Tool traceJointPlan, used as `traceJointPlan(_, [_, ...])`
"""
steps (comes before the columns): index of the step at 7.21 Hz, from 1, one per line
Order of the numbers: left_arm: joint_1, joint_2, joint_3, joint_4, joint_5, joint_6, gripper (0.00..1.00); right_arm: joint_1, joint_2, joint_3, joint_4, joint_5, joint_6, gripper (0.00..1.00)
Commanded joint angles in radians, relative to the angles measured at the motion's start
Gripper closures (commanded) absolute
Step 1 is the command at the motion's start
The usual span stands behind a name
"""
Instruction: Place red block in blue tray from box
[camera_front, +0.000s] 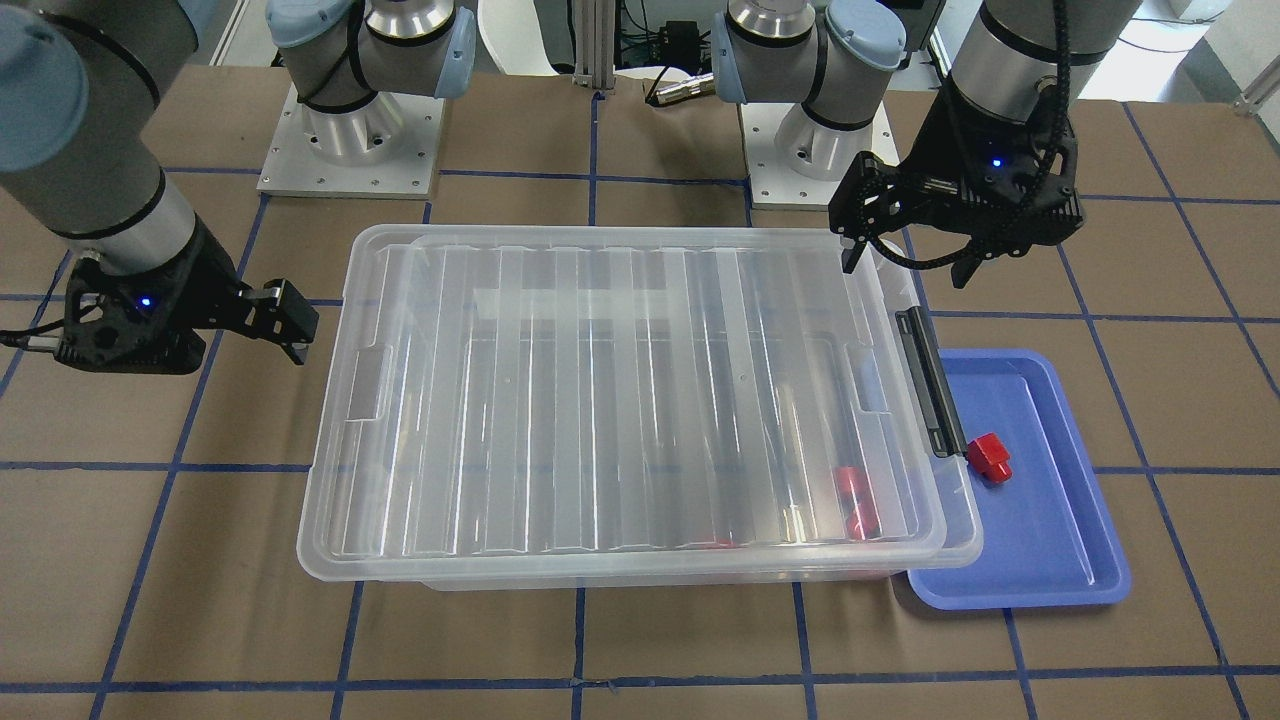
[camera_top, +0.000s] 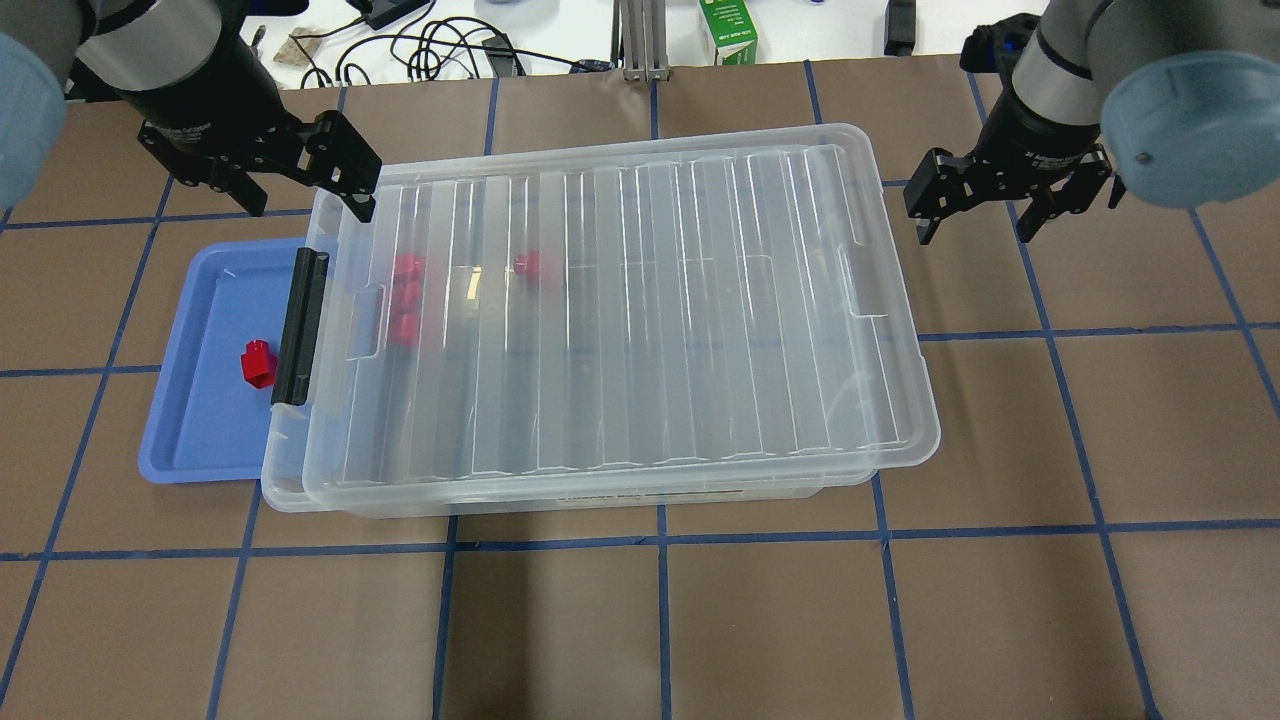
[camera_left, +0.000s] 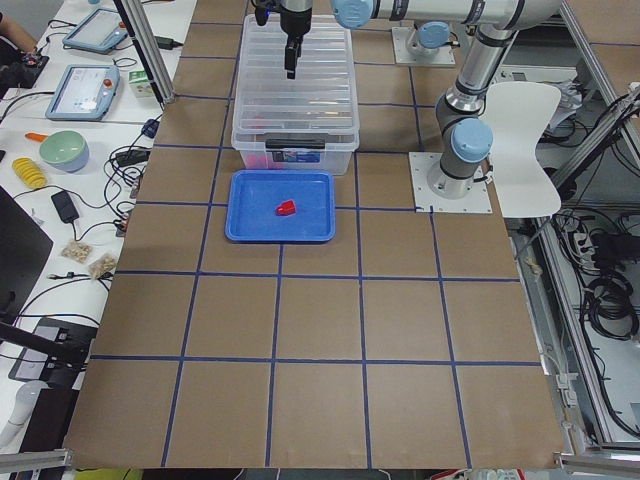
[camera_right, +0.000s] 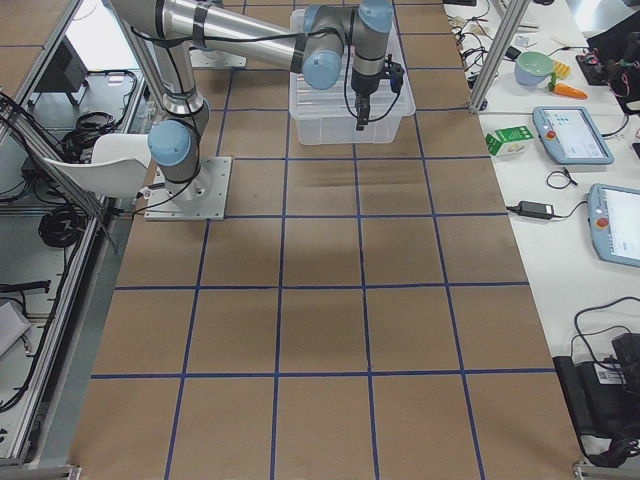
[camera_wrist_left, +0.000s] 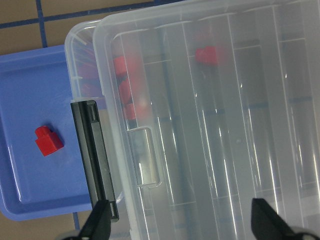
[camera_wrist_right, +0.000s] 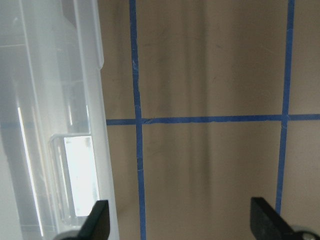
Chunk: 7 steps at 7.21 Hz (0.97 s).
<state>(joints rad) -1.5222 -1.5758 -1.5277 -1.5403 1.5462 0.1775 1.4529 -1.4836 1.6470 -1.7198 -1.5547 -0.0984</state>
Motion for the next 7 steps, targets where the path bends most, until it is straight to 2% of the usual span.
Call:
traceJointPlan(1, [0.000,0.000,0.001,0.000,0.000,-0.001,0.00,0.013,-0.113,-0.010,0.128,0.010,0.050,0.00])
traceJointPlan(2, [-0.001,0.000,0.000,0.000,0.000,-0.001,0.00,0.059,-0.147,-0.010,0.193,0.011,0.112,0.00])
traceJointPlan(3, [-0.001,-0.001,0.001,0.000,0.000,-0.001,0.00,0.104,-0.161,-0.009,0.201,0.005,0.123,0.00])
traceJointPlan(7, [-0.001,0.000,-0.002,0.000,0.000,-0.001,0.00,0.113,-0.170,-0.004,0.213,-0.008,0.124,0.00])
